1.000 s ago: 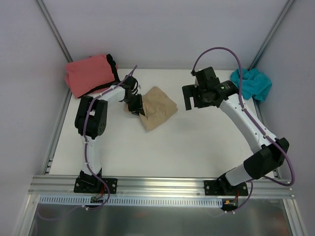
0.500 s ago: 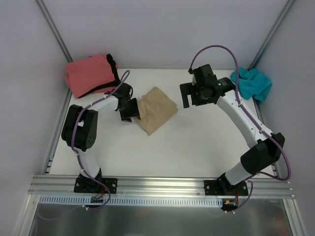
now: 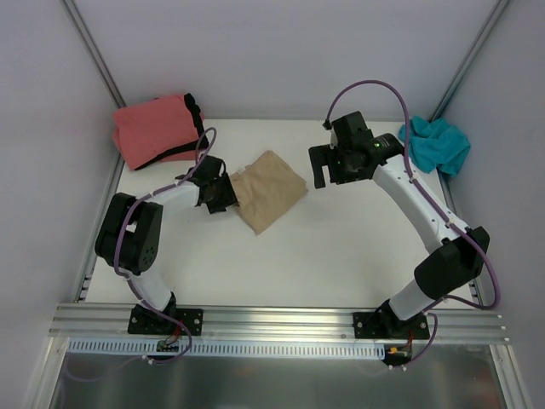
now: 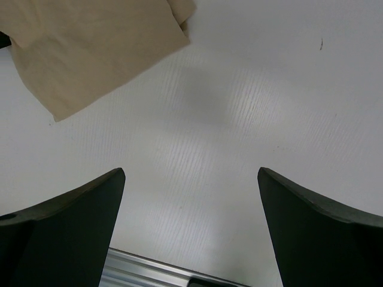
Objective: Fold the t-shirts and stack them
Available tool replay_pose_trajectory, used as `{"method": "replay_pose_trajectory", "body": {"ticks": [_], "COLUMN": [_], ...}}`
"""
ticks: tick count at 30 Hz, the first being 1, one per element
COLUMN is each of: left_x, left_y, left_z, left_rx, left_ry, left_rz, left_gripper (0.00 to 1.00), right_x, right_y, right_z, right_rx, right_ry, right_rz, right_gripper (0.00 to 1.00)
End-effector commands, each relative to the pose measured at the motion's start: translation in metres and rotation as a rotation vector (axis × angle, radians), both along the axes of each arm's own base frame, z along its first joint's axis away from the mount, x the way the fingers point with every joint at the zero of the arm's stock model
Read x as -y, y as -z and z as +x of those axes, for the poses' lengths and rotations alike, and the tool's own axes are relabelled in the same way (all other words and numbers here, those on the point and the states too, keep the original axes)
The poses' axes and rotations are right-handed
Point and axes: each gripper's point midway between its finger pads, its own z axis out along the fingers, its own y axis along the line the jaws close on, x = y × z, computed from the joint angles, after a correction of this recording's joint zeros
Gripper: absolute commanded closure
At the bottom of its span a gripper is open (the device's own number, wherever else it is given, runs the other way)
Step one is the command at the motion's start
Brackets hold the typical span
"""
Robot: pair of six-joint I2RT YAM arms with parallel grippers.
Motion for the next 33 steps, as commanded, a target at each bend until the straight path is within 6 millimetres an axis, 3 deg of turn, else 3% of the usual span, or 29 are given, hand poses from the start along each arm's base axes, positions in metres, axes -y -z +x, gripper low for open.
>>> {"method": "replay_pose_trajectory", "body": {"ticks": [1, 6, 10, 19, 20, 21, 24, 25, 27, 28, 33], "left_x": [0.018, 0.016, 0.006, -0.002, -0.005, -0.006, -0.008, -0.009, -0.007, -0.009, -0.004], "left_y": [-0.018, -0.022, -0.013, -0.029, -0.023, -0.036, -0.037, -0.049, -0.050, -0.063, -0.061], "left_z": [0.011, 0.002, -0.014, -0.023, -0.031, -0.024, -0.033, -0.029, -0.035, -0.031, -0.029], "left_rx": [0.127, 0.197, 0.214, 0.385, 0.381, 0.445, 0.463, 0.509, 0.514, 0.562, 0.555], "left_ry": [-0.045, -0.143, -0.210, -0.336, -0.351, -0.360, -0.384, -0.384, -0.367, -0.365, -0.300], "left_rz": [-0.145, -0.256, -0.275, -0.468, -0.481, -0.533, -0.626, -0.676, -0.725, -0.767, -0.832], "left_gripper": [0.52, 0.52, 0.52, 0.50, 0.49, 0.49, 0.42, 0.41, 0.38, 0.37, 0.36], "right_x": [0.000, 0.003, 0.002, -0.009, -0.010, -0.012, -0.012, -0.012, -0.013, -0.014, -0.019], "right_y": [-0.011, -0.007, -0.003, 0.007, 0.010, 0.011, 0.019, 0.020, 0.025, 0.026, 0.027], "right_z": [0.003, -0.001, -0.004, -0.011, -0.012, -0.013, -0.017, -0.017, -0.019, -0.019, -0.019], "right_rx": [0.024, 0.005, -0.012, -0.074, -0.082, -0.090, -0.116, -0.121, -0.138, -0.141, -0.156], "right_ry": [-0.009, -0.017, -0.024, -0.044, -0.045, -0.049, -0.050, -0.051, -0.054, -0.054, -0.064], "right_rz": [0.011, -0.001, 0.009, 0.061, 0.063, 0.067, 0.068, 0.067, 0.067, 0.069, 0.064], "right_gripper": [0.00, 0.01, 0.00, 0.00, 0.00, 0.01, 0.01, 0.01, 0.00, 0.01, 0.01]}}
